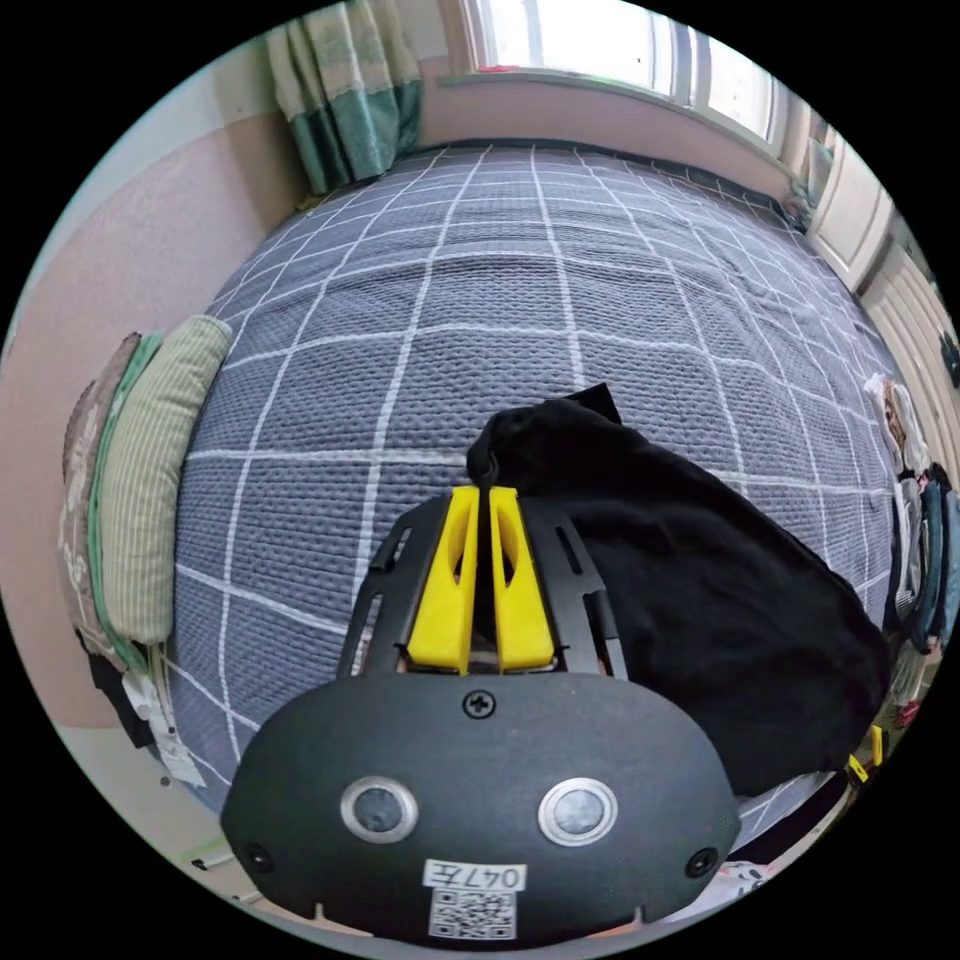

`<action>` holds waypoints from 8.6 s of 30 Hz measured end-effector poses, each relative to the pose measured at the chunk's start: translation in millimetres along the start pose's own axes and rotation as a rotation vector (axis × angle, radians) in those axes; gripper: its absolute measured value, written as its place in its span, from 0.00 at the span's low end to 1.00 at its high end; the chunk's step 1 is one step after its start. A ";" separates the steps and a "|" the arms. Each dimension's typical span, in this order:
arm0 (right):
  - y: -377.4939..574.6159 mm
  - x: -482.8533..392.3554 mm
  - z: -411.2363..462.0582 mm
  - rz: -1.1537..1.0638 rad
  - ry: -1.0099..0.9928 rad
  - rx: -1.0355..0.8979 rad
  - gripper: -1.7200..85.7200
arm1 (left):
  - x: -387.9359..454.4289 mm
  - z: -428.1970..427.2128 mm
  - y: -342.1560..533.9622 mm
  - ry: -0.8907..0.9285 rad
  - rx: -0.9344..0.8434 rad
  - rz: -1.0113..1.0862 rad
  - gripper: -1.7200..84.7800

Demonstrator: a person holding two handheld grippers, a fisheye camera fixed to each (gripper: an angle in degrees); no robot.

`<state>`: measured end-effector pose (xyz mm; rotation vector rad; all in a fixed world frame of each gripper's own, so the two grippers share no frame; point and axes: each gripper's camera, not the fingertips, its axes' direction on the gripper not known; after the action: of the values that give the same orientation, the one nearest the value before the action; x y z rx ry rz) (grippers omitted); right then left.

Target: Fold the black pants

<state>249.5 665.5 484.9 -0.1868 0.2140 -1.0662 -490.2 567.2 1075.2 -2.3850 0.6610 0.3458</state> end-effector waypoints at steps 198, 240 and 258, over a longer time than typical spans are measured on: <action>-771.7 11.4 114.9 -0.608 -0.315 0.297 0.05 | -129.1 126.5 223.8 0.583 0.233 0.200 0.11; -768.4 201.3 101.3 -0.764 -0.744 0.368 0.02 | 18.6 87.2 139.6 0.669 0.241 0.310 0.01; -425.2 201.2 49.5 -0.841 -0.622 0.054 0.05 | 305.4 149.4 354.5 0.812 0.078 0.371 0.04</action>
<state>-2.8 290.3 623.9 -0.5782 -0.5025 -1.7787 -436.1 309.8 660.2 -2.2701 1.4490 -0.5325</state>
